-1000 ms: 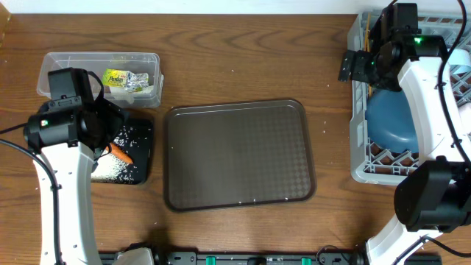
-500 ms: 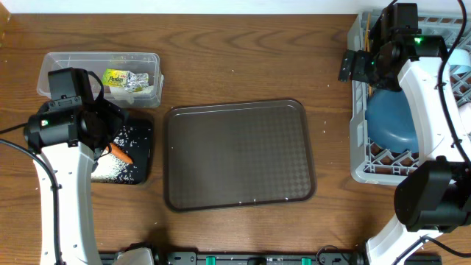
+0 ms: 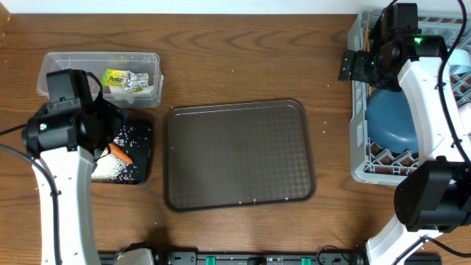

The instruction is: Sort waste into correct bins and load items into the dishwasher rack

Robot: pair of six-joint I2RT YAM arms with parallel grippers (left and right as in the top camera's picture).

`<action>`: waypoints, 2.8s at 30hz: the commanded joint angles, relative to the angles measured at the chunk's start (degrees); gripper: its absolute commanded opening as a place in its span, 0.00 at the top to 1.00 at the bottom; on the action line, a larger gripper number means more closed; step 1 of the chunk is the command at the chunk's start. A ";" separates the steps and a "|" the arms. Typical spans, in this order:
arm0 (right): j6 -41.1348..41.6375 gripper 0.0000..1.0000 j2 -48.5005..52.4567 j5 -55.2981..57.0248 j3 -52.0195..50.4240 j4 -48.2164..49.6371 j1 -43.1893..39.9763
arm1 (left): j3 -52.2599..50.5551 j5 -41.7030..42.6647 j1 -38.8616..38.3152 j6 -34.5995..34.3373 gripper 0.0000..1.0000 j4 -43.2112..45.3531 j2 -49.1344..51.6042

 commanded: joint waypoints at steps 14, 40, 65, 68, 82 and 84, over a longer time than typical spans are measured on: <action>0.59 0.01 -1.31 0.15 0.68 -0.07 0.00 | -4.00 -0.09 0.22 -0.11 0.02 -0.17 -16.85; 0.59 0.01 -1.31 0.13 0.68 -0.07 0.02 | -4.68 -1.97 -3.91 3.21 0.02 -0.22 -32.94; 0.59 0.01 -1.31 0.13 0.68 -0.07 0.02 | -62.51 7.74 -11.34 34.34 0.02 66.95 -66.38; 0.59 0.01 -1.31 0.15 0.68 -0.07 0.02 | -67.78 7.43 -11.34 34.49 0.02 72.15 -69.46; 0.59 0.01 -1.31 0.13 0.68 -0.07 0.00 | -74.79 3.54 -10.82 36.00 0.02 69.90 -73.35; 0.59 0.01 -1.31 0.15 0.68 -0.07 0.00 | -74.79 3.54 -10.82 36.00 0.02 65.83 -73.35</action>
